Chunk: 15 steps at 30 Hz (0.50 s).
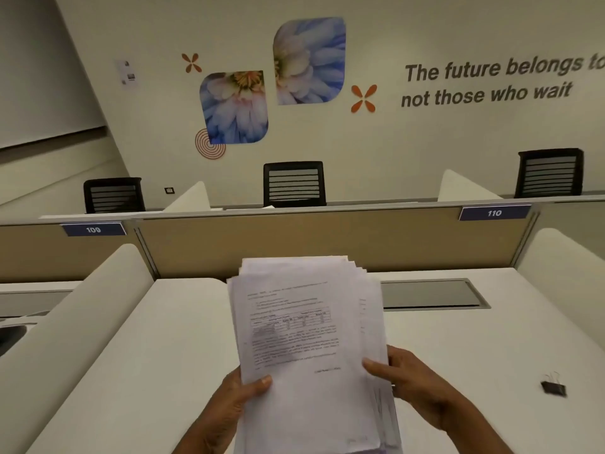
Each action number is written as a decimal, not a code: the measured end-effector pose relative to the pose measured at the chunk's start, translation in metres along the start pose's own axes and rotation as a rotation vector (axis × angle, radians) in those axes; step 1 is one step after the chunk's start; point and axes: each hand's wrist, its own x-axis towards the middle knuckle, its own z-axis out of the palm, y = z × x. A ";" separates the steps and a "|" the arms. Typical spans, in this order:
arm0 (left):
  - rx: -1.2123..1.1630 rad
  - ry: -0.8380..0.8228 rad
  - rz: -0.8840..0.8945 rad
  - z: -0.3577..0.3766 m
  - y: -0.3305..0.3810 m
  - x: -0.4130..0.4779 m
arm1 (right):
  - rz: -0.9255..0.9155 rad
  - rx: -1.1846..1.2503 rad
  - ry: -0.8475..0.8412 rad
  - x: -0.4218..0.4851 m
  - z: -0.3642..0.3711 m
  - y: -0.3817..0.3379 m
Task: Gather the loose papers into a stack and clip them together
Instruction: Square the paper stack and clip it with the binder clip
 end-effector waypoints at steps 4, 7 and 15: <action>0.116 0.035 0.132 0.013 0.002 0.009 | -0.099 0.082 0.173 0.014 0.003 0.017; 0.162 0.078 0.143 0.019 -0.009 0.013 | -0.147 0.113 0.327 0.017 0.016 0.042; 0.205 0.123 0.043 0.013 -0.043 0.017 | -0.166 0.033 0.294 0.012 0.042 0.068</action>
